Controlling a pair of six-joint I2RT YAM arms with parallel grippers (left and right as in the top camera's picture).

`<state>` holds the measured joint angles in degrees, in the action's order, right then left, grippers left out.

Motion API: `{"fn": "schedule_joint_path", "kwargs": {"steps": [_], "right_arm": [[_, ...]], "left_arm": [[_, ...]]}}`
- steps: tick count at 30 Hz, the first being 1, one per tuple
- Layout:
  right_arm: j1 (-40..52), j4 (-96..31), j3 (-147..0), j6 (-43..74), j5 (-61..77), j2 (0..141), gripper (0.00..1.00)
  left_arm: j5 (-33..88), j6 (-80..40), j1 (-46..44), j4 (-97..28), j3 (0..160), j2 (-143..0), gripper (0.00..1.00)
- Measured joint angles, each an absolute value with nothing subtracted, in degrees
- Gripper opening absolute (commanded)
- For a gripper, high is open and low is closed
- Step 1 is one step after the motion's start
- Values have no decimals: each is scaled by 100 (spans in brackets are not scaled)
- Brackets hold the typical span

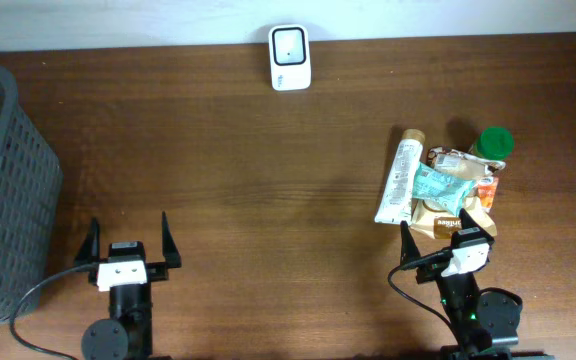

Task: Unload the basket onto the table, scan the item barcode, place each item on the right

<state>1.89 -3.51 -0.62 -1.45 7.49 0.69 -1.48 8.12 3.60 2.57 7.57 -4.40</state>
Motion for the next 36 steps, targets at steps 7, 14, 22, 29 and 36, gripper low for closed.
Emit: {"fn": "schedule_joint_path", "kwargs": {"steps": [7, 14, 22, 29, 36], "right_arm": [[189, -353, -62, -145, 749, 69, 98], [189, -353, -62, -145, 749, 69, 98], [189, -353, -62, -148, 749, 69, 98], [189, -353, -62, -150, 749, 69, 98], [189, -351, -62, -148, 749, 69, 98]], "left_arm": [[-152, 1017, 360, -200, 102, -80, 99], [-150, 1052, 360, -480, 91, -73, 99], [-150, 1052, 360, -480, 91, -73, 99], [-150, 1052, 360, -480, 91, -73, 99], [-150, 1052, 360, -480, 91, -73, 99]]}}
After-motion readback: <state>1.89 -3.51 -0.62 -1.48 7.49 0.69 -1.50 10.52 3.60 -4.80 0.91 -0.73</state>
